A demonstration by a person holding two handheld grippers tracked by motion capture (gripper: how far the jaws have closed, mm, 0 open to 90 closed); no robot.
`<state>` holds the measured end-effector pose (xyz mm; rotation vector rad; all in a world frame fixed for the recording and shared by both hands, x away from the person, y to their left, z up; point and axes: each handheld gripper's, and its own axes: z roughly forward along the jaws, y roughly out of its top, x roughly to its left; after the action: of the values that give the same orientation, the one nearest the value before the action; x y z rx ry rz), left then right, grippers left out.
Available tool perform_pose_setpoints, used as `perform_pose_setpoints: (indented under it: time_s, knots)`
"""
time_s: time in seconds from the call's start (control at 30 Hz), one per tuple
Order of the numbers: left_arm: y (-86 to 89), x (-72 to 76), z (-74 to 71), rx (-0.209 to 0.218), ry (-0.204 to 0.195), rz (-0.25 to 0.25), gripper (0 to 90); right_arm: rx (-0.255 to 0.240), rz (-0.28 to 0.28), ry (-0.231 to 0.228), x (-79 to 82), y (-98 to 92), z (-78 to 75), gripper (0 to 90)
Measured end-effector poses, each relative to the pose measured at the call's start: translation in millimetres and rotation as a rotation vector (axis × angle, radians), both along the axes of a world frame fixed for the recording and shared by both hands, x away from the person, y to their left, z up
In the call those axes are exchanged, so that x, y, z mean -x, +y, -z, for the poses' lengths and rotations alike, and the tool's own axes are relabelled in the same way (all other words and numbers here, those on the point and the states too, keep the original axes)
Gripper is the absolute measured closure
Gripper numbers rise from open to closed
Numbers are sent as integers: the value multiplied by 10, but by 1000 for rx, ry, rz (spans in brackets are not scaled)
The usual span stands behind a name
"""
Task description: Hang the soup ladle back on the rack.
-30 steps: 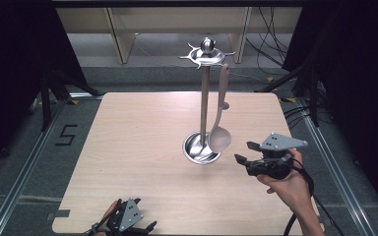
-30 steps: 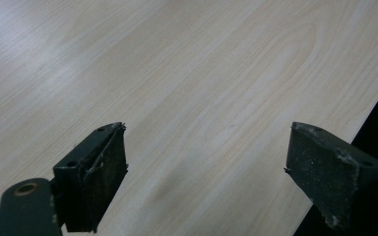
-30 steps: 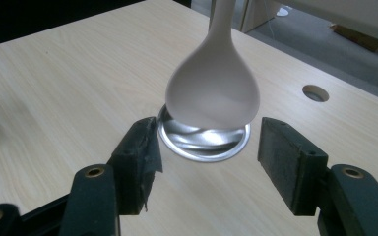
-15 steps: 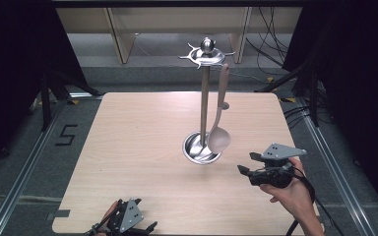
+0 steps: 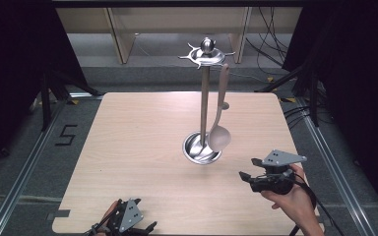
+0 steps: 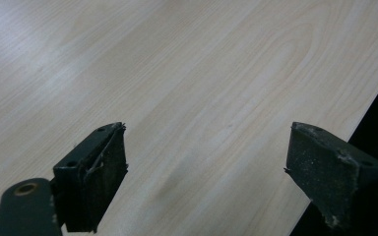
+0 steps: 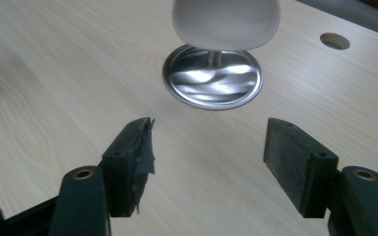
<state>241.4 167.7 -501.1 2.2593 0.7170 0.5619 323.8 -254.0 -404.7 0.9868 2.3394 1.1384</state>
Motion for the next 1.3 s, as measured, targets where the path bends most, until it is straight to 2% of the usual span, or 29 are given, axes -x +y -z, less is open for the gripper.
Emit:
perform_pose_setpoints:
  time_s: [0.07,0.13,0.17,0.23,0.27,0.33,0.37,0.4,0.43,0.47,0.5,0.57,0.63,0.67,0.7,0.73,0.8,0.87,0.9,0.93,1.07,1.1,1.13,1.2,1.23,1.27,1.3]
  knots:
    - [0,0,-2,1,3,1,148,-1,17,4,35,1,34,349]
    - [2,-2,-4,-5,0,0,148,7,7,14,51,-9,76,335]
    - [2,-2,-6,-4,-1,0,148,13,5,5,59,-17,87,334]
    - [4,-2,-8,-3,-1,1,148,5,10,34,99,-13,130,332]
    - [5,-2,-8,-2,-2,3,148,21,-4,8,89,-31,154,331]
    - [3,-4,-4,-8,-4,0,148,30,-5,31,113,-35,190,330]
    - [2,-2,-4,-4,-2,0,148,45,-15,20,120,-49,214,329]
    - [2,1,-6,1,8,13,148,38,-12,26,131,-45,230,329]
    - [-9,5,5,9,8,-2,148,43,-19,22,136,-54,249,328]
    - [-5,1,0,-1,0,4,148,50,-28,16,141,-63,266,327]
    - [-5,1,1,-1,0,3,148,48,-15,27,169,-75,296,326]
    - [-8,3,5,0,5,2,148,51,-14,18,177,-86,310,326]
    - [-4,4,-3,-12,-2,5,148,49,-10,31,198,-98,336,323]
    - [-6,4,-2,-5,5,9,148,51,-16,13,205,-104,365,322]
    - [-6,4,-3,-6,7,10,148,40,-22,35,221,-104,395,316]
    - [-11,4,2,-2,-1,2,148,40,-22,35,221,-104,395,316]
    - [-9,5,0,-6,0,3,148,46,-15,40,249,-116,421,313]
    - [-12,10,0,4,5,2,148,22,11,49,300,-111,443,300]
    - [-12,10,0,4,5,2,148,22,11,49,300,-111,443,300]
    - [-7,4,-2,-9,-2,2,148,25,4,22,295,-124,454,293]
    - [-7,4,-1,-8,-3,2,148,22,-1,31,331,-128,499,286]
    - [-7,3,-2,-8,-3,2,148,9,24,50,366,-113,506,283]
    - [-8,4,-2,-6,-2,2,148,23,8,23,353,-130,512,282]
    - [-13,8,2,-3,3,5,148,19,8,11,373,-141,528,280]
    - [-12,11,-2,-1,7,12,148,10,4,20,383,-138,540,280]
    - [-14,13,-2,3,8,9,148,6,24,30,411,-140,549,280]
    - [-16,12,0,2,4,3,148,11,11,23,417,-151,570,280]
